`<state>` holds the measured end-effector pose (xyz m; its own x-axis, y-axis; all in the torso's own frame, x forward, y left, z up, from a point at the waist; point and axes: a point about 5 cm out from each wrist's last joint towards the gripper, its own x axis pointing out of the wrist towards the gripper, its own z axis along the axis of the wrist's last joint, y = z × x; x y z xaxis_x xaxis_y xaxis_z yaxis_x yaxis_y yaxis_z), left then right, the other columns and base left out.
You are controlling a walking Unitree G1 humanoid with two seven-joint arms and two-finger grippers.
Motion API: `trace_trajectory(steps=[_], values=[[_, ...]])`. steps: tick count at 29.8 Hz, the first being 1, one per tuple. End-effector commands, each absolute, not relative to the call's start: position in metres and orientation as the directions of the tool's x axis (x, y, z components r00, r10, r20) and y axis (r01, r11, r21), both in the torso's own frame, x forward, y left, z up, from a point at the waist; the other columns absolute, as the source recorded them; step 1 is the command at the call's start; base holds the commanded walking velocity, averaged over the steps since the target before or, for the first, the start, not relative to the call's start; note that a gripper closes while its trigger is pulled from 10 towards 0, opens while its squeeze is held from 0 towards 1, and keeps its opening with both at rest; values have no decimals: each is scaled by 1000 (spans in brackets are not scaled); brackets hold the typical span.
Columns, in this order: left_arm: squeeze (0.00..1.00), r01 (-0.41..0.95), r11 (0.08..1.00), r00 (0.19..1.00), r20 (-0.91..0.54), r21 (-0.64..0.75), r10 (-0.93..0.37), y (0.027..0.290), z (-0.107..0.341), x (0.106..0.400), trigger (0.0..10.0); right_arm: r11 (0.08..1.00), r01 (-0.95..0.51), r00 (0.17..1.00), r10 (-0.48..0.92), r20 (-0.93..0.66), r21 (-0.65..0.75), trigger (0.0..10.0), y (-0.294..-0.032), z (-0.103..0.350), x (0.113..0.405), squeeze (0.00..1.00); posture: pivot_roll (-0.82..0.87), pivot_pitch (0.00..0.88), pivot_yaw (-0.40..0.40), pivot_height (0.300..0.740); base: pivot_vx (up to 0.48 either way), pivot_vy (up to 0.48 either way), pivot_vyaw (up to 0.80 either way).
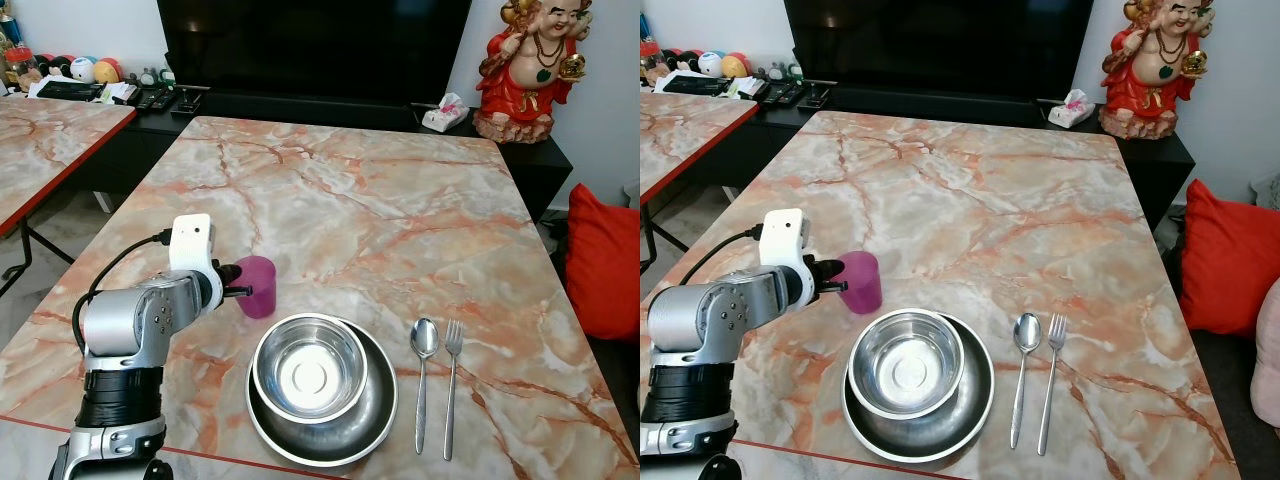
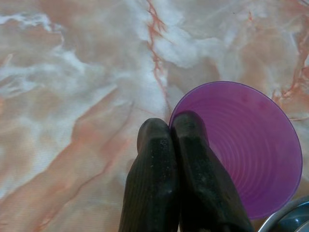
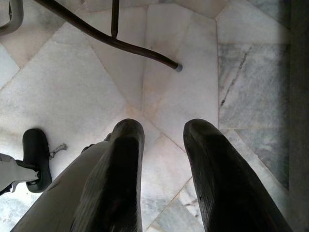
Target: Setting the table
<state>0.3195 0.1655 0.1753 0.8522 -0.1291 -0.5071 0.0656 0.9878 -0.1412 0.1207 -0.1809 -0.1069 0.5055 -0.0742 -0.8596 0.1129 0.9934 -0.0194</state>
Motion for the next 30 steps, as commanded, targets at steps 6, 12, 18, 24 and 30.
trace_trajectory(steps=[6,12,18,24,30], values=[[741,68,991,868,-482,-119,-118,164,182,320,10000,993,117,498,-81,-863,-26,10000,-183,-107,120,0,94,0,-29,740,0,0,0],[745,73,990,873,-472,-120,-121,163,183,321,10000,993,118,498,-83,-863,-27,10000,-183,-107,120,0,91,0,-28,740,0,0,0],[478,69,990,886,-449,-125,-119,163,187,323,10000,993,118,498,-82,-863,-26,10000,-183,-107,120,0,92,0,-29,740,0,0,0],[0,81,994,921,-375,-72,-102,166,203,325,10000,993,119,498,-82,-863,-26,10000,-183,-107,120,0,94,0,-30,740,0,0,0],[0,116,989,935,-325,-89,-139,162,212,325,10000,993,117,498,-81,-863,-26,10000,-183,-107,120,0,95,0,-31,740,0,0,0]])
